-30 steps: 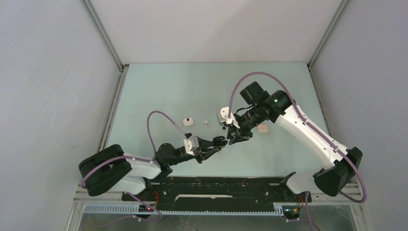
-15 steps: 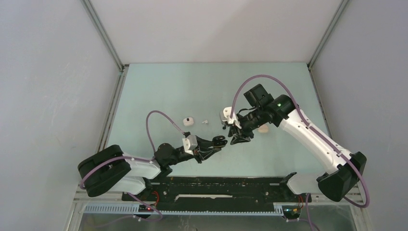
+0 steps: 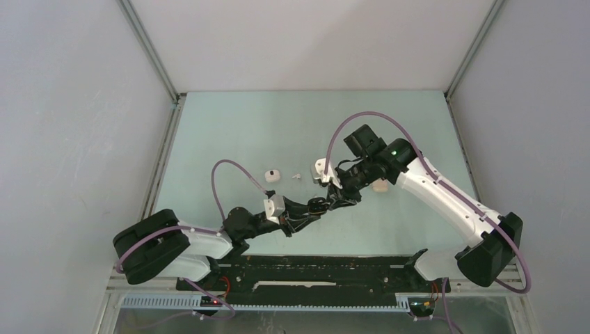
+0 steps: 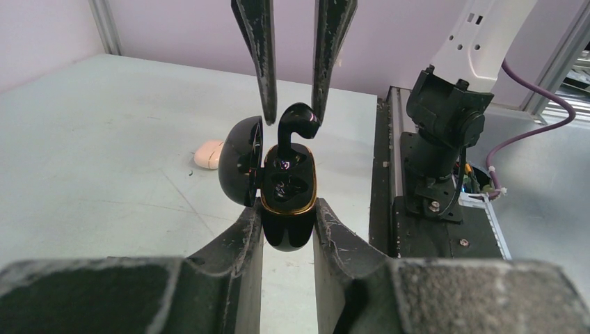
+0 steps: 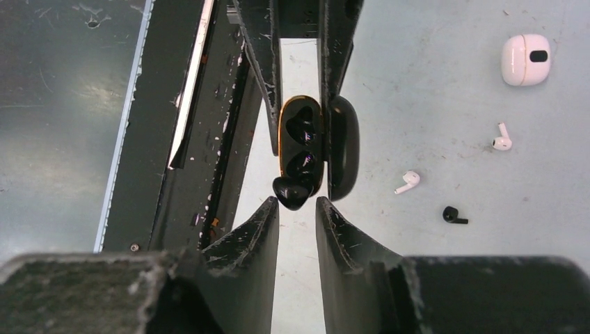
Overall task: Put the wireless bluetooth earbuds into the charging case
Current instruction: Insert the right earbud into the right side groove of the charging case.
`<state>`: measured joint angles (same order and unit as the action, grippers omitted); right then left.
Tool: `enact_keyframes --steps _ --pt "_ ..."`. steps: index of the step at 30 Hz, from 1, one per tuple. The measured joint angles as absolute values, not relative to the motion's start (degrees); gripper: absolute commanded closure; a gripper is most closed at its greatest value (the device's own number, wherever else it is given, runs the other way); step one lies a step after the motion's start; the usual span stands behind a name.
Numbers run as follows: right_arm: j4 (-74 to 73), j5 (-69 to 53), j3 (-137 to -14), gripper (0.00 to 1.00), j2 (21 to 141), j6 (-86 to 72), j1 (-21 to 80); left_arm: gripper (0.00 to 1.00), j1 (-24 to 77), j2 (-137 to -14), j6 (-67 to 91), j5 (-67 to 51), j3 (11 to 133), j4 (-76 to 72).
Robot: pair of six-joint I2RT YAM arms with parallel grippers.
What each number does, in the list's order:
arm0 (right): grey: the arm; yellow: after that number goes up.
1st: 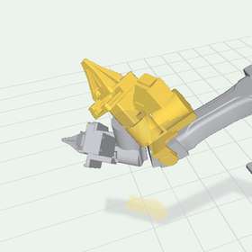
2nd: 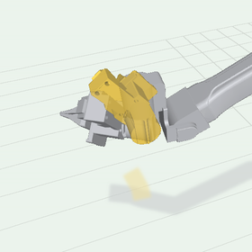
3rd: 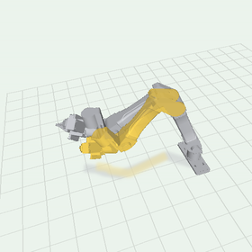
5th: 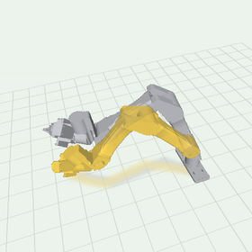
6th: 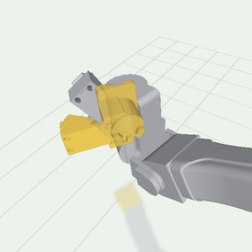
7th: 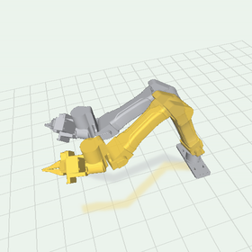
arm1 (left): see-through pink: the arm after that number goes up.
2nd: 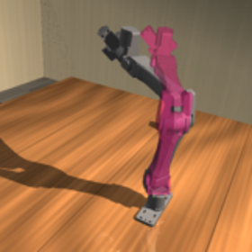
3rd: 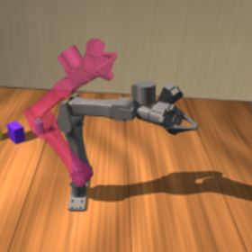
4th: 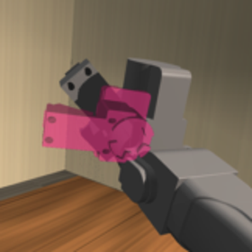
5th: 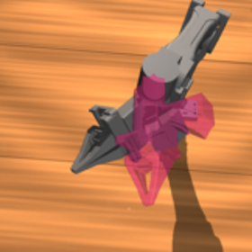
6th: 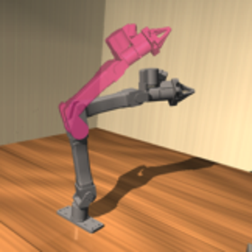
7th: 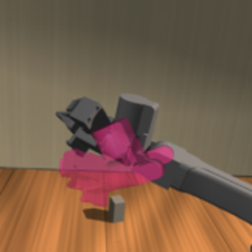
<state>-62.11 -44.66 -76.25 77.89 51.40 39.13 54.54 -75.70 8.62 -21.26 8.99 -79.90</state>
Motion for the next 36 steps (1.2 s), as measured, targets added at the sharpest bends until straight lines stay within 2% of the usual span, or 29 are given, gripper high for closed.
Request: enact_keyframes --steps 9,36 --pt "-61.69 -42.54 -76.2 0.78 78.13 50.89 41.65 1.0 54.54 -75.99 9.02 -21.23 8.99 -79.42" --pt "-57.54 -37.63 -76.2 0.76 80.07 39.79 41.58 1.0 53.95 -76.84 8.99 -19.38 8.99 -77.45"
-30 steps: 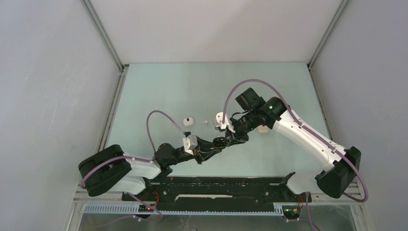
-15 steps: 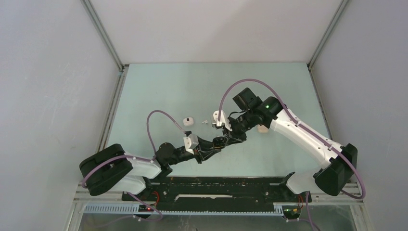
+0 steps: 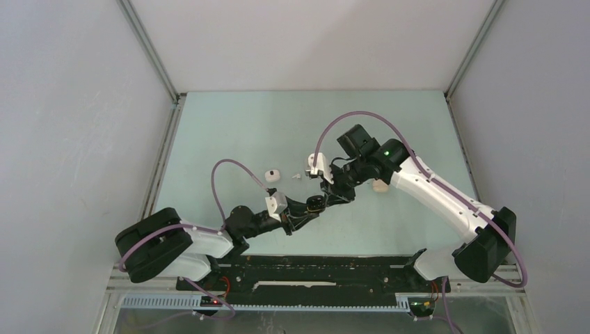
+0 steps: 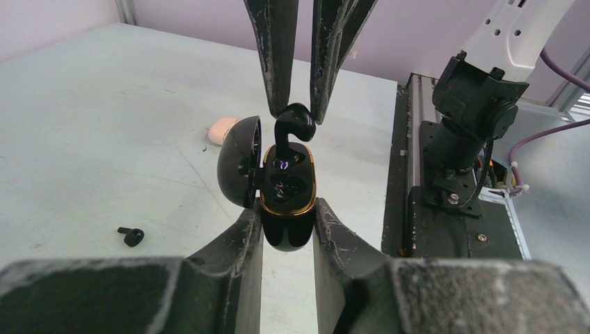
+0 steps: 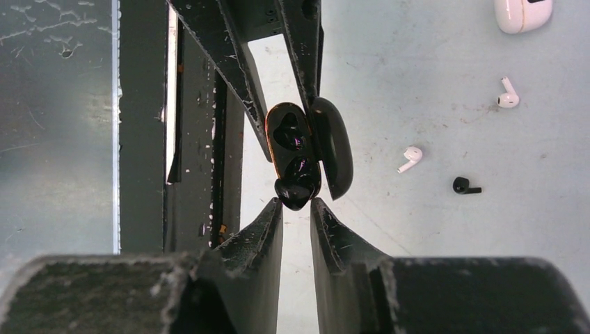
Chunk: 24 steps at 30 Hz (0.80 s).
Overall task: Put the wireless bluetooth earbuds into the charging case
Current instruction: Insert the right earbud into the right side groove of the charging case.
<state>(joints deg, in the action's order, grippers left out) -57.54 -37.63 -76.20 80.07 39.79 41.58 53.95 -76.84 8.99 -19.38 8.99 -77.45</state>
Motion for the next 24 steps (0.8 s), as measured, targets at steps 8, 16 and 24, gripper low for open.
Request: enact_keyframes --steps 8,16,24 --pt "-56.31 -36.6 -76.18 0.71 79.72 37.65 41.21 1.0 53.87 -77.1 9.02 -19.09 8.99 -77.52" --pt "-53.89 -34.83 -76.18 0.62 79.72 35.92 41.12 1.0 53.89 -77.28 9.02 -19.75 8.99 -76.99" --pt "-51.83 -33.3 -76.18 0.57 79.77 35.48 40.88 1.0 54.08 -77.28 9.02 -20.82 8.99 -77.52"
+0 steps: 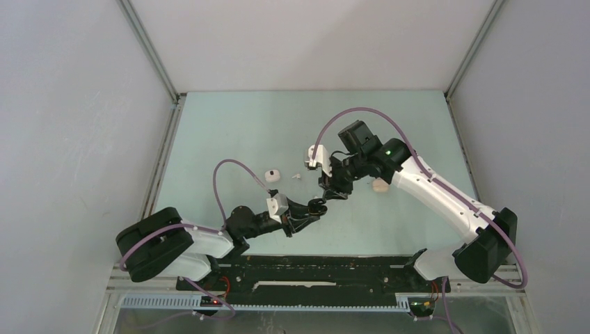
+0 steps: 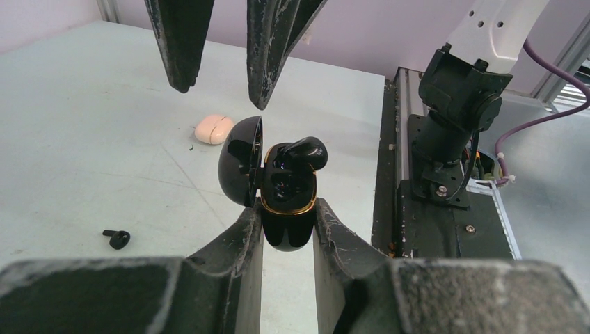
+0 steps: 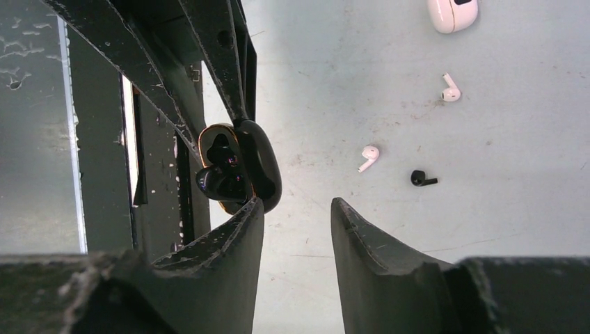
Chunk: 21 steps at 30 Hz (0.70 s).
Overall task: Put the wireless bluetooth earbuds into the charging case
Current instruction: Insert the right earbud into the right side groove of the charging case.
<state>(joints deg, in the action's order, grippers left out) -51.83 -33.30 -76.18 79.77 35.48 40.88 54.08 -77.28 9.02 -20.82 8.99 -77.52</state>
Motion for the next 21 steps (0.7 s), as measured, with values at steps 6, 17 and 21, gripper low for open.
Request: enact_keyframes --steps 6,17,21 --pt "-51.68 -35.16 -76.18 0.45 79.7 35.22 38.39 1.0 54.08 -77.28 8.99 -20.78 8.99 -77.41" --pt "-52.56 -38.02 -76.09 0.62 75.26 35.77 35.86 1.0 54.08 -77.28 8.95 -17.56 9.45 -76.01" --pt "-54.15 -38.83 -76.12 0.65 72.71 37.12 37.01 1.0 54.08 -77.28 8.95 -15.38 9.56 -75.18"
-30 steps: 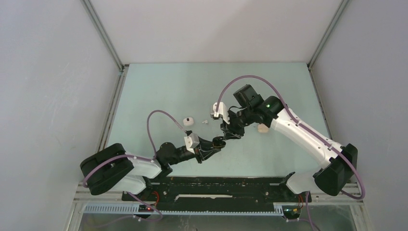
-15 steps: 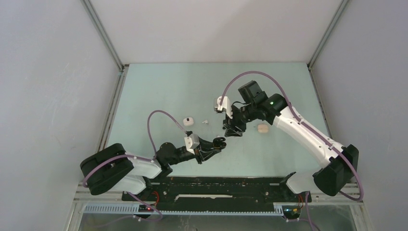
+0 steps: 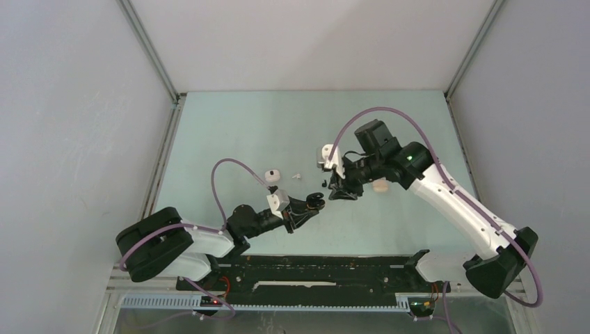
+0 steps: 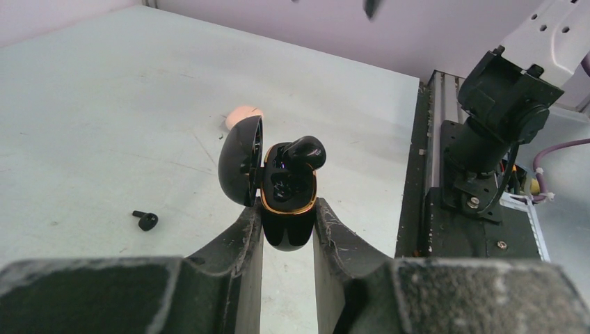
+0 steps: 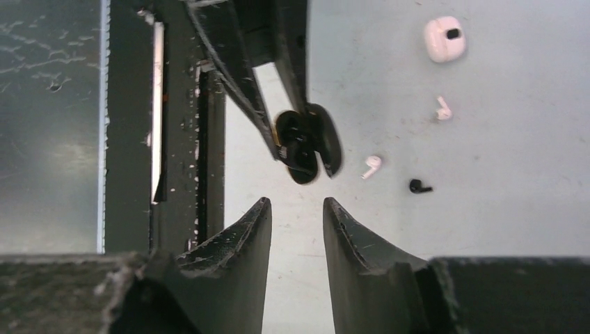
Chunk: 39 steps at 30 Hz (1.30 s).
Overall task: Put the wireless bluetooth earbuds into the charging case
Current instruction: Insert the right earbud into the right side groove of the charging case.
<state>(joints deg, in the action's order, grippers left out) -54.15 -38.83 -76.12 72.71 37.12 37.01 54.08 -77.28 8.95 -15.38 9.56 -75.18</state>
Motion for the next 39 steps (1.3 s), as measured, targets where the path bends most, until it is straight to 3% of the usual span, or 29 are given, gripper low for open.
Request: enact_keyframes --steps 8,25,34,39 --pt "-53.74 -31.03 -76.07 0.63 78.81 37.98 47.11 0.99 54.08 -77.28 8.95 -14.66 9.87 -74.81" --pt "-52.93 -28.01 -75.92 0.59 80.68 38.72 49.67 0.99 54.08 -77.12 8.93 -15.29 9.87 -73.93" --pt "-52.82 -26.92 -75.92 0.79 81.41 39.55 50.89 1.0 54.08 -76.84 8.91 -15.88 9.87 -73.82" --pt "-52.62 -27.22 -75.92 0.82 81.43 39.42 50.17 0.99 54.06 -76.84 8.54 -16.27 9.87 -73.89"
